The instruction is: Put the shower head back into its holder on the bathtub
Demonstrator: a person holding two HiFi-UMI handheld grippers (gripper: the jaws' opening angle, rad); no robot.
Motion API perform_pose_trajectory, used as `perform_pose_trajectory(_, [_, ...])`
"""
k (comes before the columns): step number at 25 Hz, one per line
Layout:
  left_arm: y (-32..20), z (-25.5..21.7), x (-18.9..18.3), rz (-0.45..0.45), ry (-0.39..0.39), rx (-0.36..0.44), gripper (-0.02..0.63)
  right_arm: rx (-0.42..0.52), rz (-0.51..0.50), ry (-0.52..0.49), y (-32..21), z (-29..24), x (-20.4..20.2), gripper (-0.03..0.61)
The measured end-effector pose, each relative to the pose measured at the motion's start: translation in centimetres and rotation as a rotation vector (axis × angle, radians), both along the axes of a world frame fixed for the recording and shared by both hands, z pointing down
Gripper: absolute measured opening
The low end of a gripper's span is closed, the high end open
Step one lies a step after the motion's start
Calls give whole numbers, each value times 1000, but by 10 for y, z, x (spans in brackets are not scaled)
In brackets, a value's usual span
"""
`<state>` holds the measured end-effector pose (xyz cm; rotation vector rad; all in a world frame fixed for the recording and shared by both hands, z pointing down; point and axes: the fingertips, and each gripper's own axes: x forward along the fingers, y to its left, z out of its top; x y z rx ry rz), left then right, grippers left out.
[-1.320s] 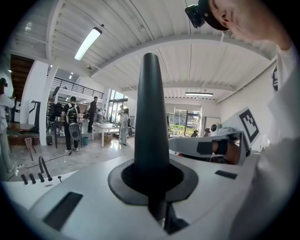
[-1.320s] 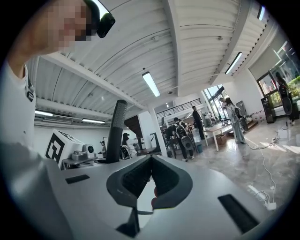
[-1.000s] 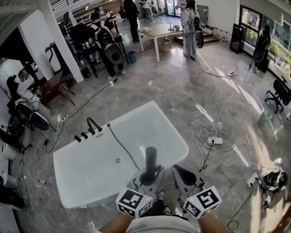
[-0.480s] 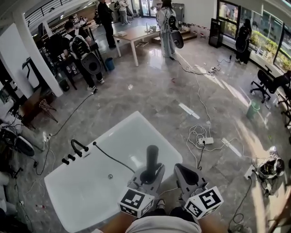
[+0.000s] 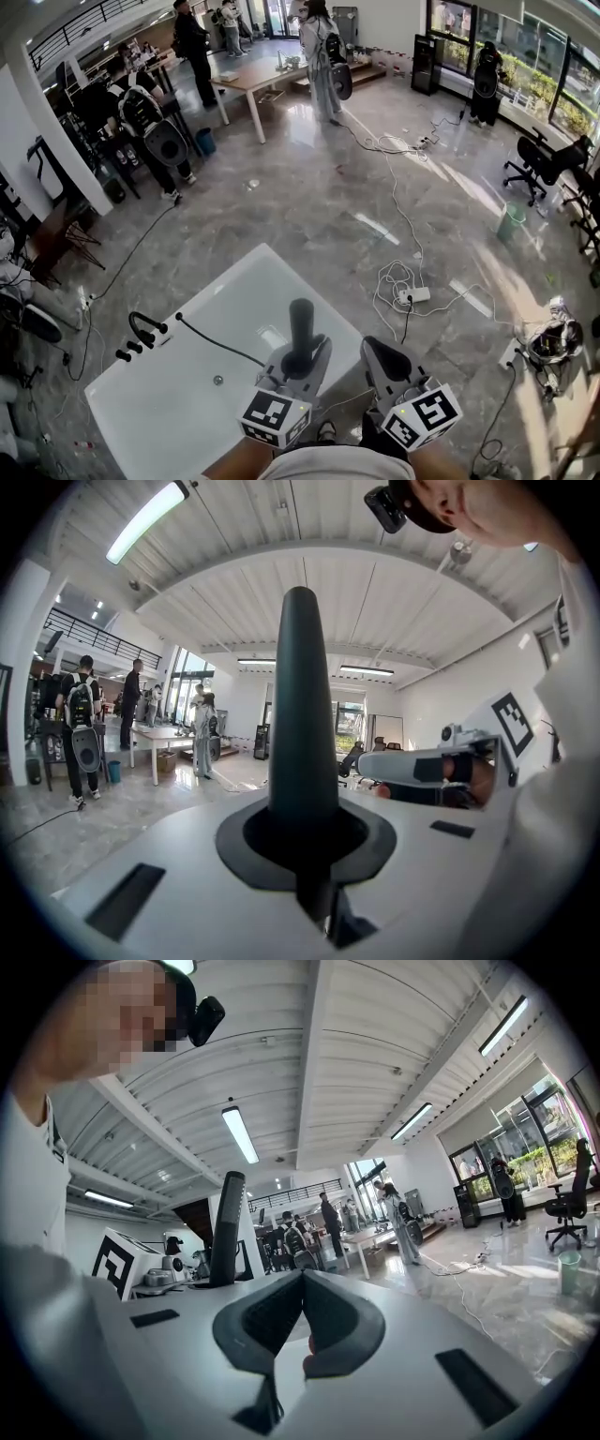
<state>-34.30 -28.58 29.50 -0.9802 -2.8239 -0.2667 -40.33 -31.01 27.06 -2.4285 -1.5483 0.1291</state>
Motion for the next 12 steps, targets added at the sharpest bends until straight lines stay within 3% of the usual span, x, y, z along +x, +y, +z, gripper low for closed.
perform_pose_trajectory(12, [76,3,-95,-131,20,5,32,7,-108,20,81,4,-105,14])
